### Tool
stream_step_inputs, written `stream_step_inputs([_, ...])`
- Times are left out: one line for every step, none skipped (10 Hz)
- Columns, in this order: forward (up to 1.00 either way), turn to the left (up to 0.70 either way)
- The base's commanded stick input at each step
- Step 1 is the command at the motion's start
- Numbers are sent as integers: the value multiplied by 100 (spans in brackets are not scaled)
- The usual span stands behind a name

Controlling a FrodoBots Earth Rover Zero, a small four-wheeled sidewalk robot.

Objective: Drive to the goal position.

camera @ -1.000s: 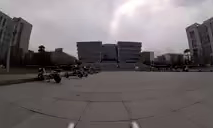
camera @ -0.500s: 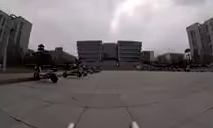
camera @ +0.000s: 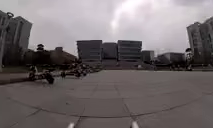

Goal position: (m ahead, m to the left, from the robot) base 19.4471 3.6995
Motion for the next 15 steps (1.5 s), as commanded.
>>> stream_step_inputs([70,0])
stream_step_inputs([70,0])
stream_step_inputs([70,0])
stream_step_inputs([70,0])
stream_step_inputs([70,0])
stream_step_inputs([70,0])
stream_step_inputs([70,0])
stream_step_inputs([70,0])
stream_step_inputs([70,0])
stream_step_inputs([70,0])
stream_step_inputs([70,0])
stream_step_inputs([70,0])
stream_step_inputs([70,0])
stream_step_inputs([70,0])
stream_step_inputs([70,0])
